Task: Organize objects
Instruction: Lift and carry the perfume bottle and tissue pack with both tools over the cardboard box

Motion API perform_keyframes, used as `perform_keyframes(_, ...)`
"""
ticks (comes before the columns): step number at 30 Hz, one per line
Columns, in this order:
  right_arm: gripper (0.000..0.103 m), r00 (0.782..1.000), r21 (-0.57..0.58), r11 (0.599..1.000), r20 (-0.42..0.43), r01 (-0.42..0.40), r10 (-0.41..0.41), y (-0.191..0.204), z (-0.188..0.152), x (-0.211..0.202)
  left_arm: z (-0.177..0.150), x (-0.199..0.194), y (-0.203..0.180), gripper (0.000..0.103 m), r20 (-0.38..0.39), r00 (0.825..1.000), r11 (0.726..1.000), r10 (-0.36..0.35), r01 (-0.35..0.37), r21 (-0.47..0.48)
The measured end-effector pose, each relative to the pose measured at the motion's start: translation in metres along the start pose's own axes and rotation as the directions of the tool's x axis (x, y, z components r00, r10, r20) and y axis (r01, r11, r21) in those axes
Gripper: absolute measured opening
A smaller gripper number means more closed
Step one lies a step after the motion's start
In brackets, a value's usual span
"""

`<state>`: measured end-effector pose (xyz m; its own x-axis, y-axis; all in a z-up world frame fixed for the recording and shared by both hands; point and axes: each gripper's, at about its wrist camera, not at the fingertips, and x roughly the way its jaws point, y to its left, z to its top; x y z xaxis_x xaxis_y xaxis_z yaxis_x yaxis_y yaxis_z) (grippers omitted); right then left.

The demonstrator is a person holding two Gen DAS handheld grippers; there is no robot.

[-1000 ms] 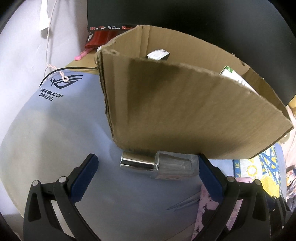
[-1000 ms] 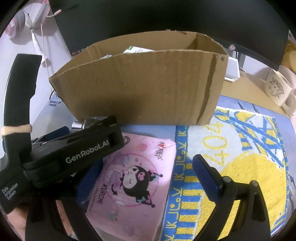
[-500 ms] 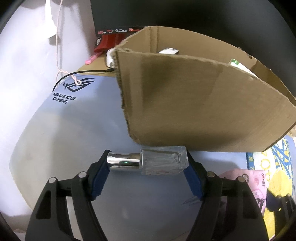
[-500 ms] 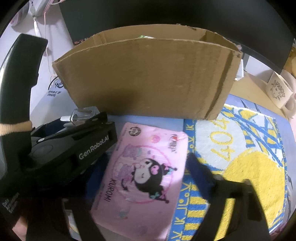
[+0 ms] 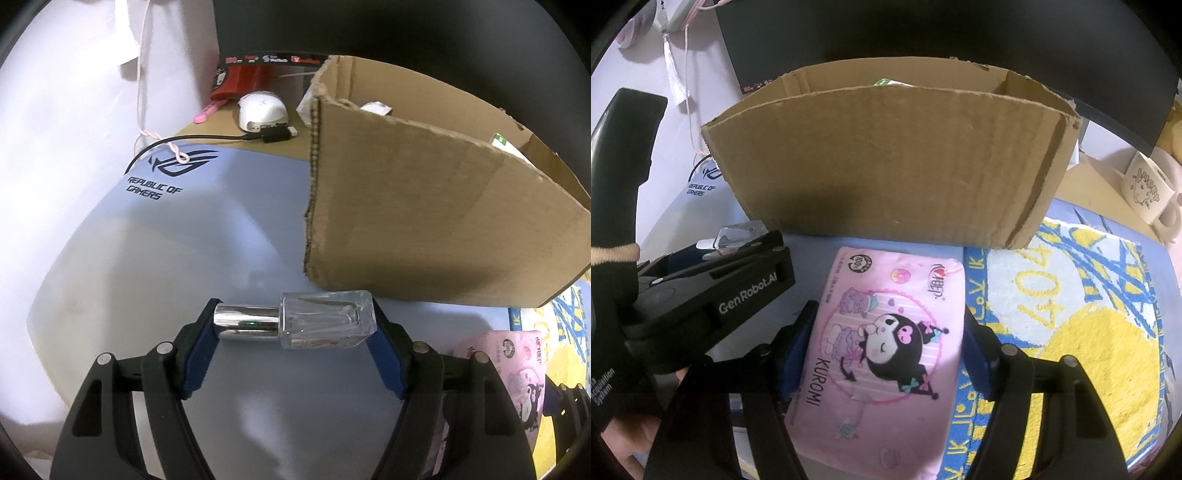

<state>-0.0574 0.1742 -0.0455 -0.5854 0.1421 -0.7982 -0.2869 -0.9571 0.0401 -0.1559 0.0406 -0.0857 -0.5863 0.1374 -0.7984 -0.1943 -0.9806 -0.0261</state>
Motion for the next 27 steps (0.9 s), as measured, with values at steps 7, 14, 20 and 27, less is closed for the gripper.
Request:
perform_keyframes(7, 0.074, 0.999, 0.013, 1.000, 0.053, -0.012, 0.011, -0.004, 0.006, -0.016, 0.000, -0.009, 0.007, 0.074, 0.007, 1.000, 1.000, -0.008, 0.008, -0.018)
perform_keyframes(14, 0.074, 0.996, 0.060, 0.997, 0.087, -0.038, 0.033, -0.033, 0.004, -0.033, 0.002, -0.027, 0.019, 0.074, 0.064, 0.997, 0.999, 0.034, -0.032, -0.035)
perform_keyframes(20, 0.074, 0.988, 0.083, 0.994, 0.140, -0.071, 0.059, -0.042, 0.009, -0.055, 0.004, -0.052, 0.034, 0.074, 0.124, 0.992, 0.997, 0.021, -0.011, -0.080)
perform_keyframes(27, 0.074, 0.980, 0.091, 0.992, 0.188, -0.082, 0.063, -0.039, 0.028, -0.060, 0.004, -0.079, 0.040, 0.074, 0.187, 0.982, 0.996, -0.005, 0.021, -0.087)
